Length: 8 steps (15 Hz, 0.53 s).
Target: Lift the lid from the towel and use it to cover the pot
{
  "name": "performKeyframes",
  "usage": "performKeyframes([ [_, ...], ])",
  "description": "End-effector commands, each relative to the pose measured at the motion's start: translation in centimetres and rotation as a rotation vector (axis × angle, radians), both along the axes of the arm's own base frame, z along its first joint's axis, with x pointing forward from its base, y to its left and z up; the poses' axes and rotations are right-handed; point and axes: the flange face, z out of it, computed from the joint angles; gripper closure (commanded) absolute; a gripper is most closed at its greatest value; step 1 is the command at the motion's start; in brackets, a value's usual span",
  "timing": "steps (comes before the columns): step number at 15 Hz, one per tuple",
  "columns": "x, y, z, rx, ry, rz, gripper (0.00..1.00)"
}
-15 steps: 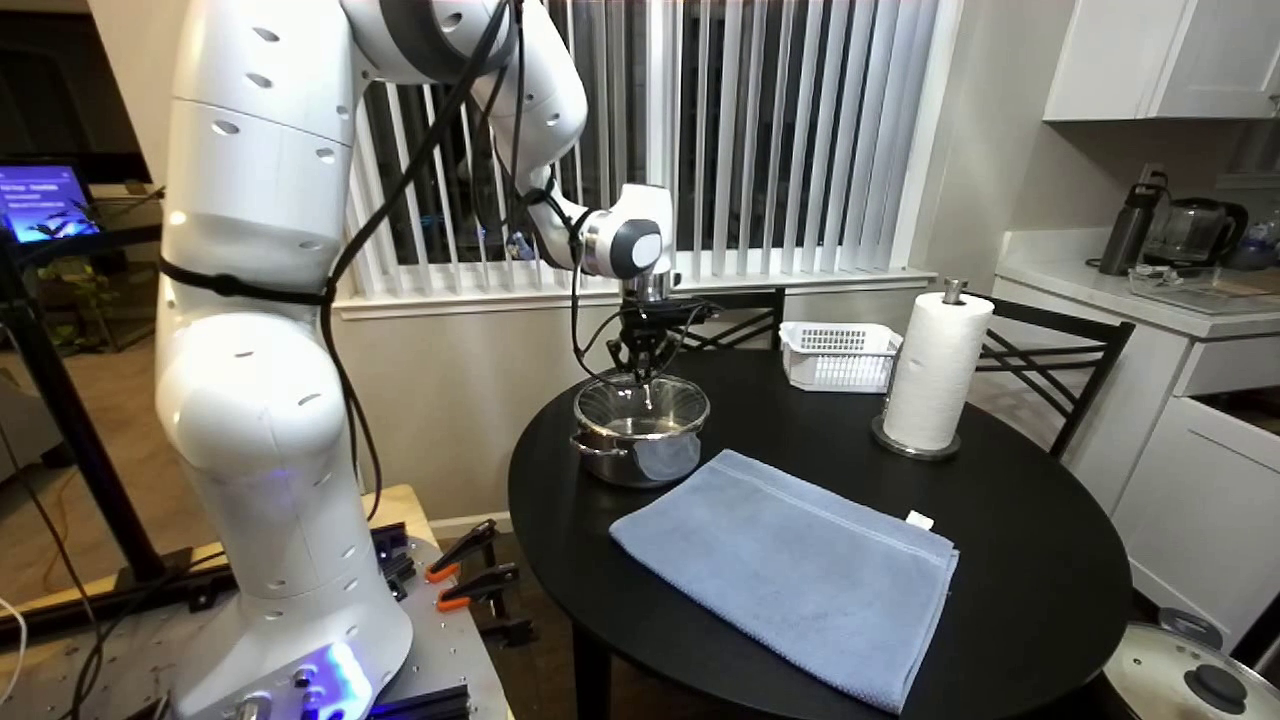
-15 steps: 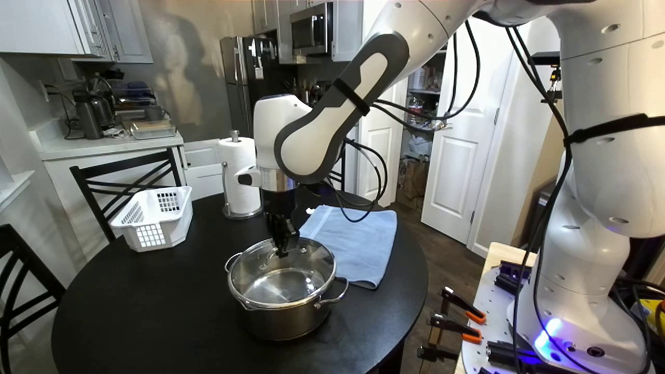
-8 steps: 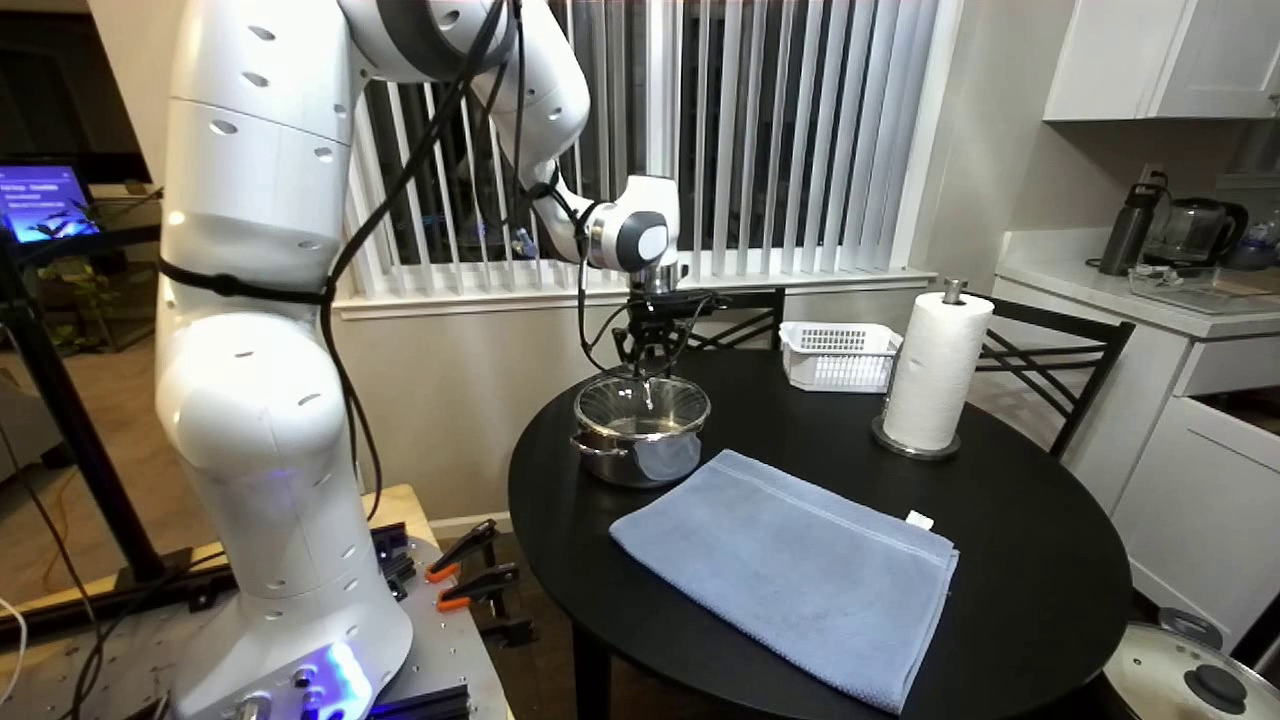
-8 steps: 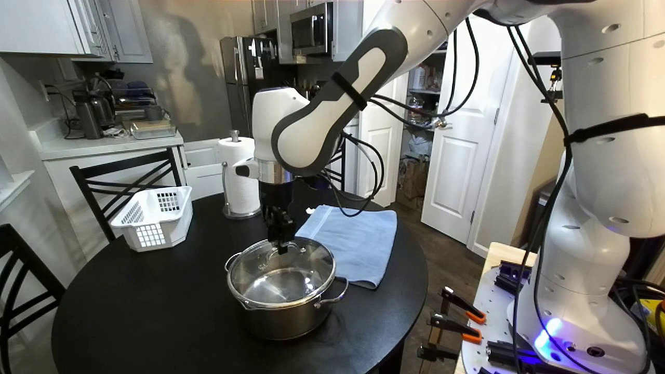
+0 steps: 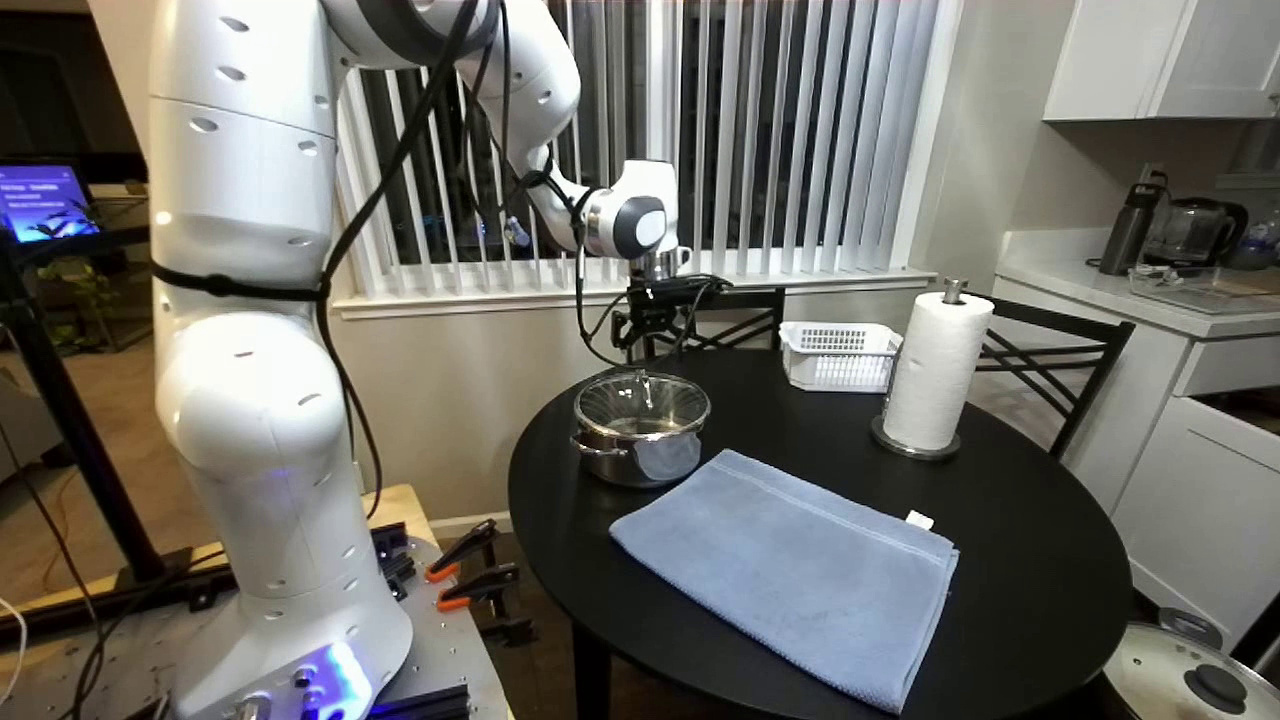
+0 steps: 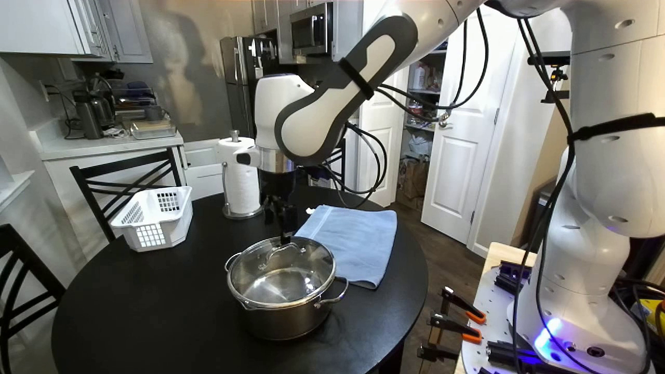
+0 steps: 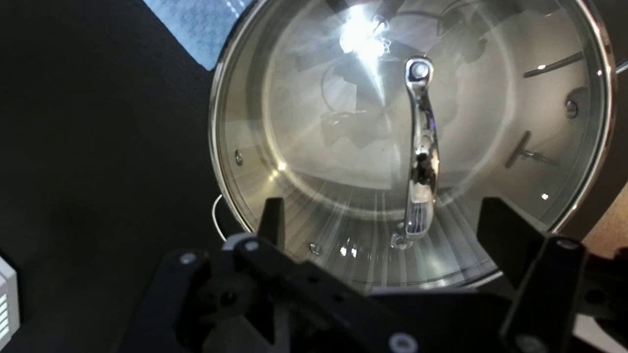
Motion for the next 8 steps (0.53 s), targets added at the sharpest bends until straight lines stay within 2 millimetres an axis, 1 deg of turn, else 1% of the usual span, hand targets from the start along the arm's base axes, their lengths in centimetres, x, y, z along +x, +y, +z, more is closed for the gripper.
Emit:
performKeyframes([
  [1,-0.08,0.01,0.38,-0.001,-0.005,0.0,0.0],
  [3,-0.3,-0.05,0.68,-0.002,-0.008,0.0,0.0],
  [8,-0.41,-0.1,0.61,-0.003,-0.006,0.0,0.0],
])
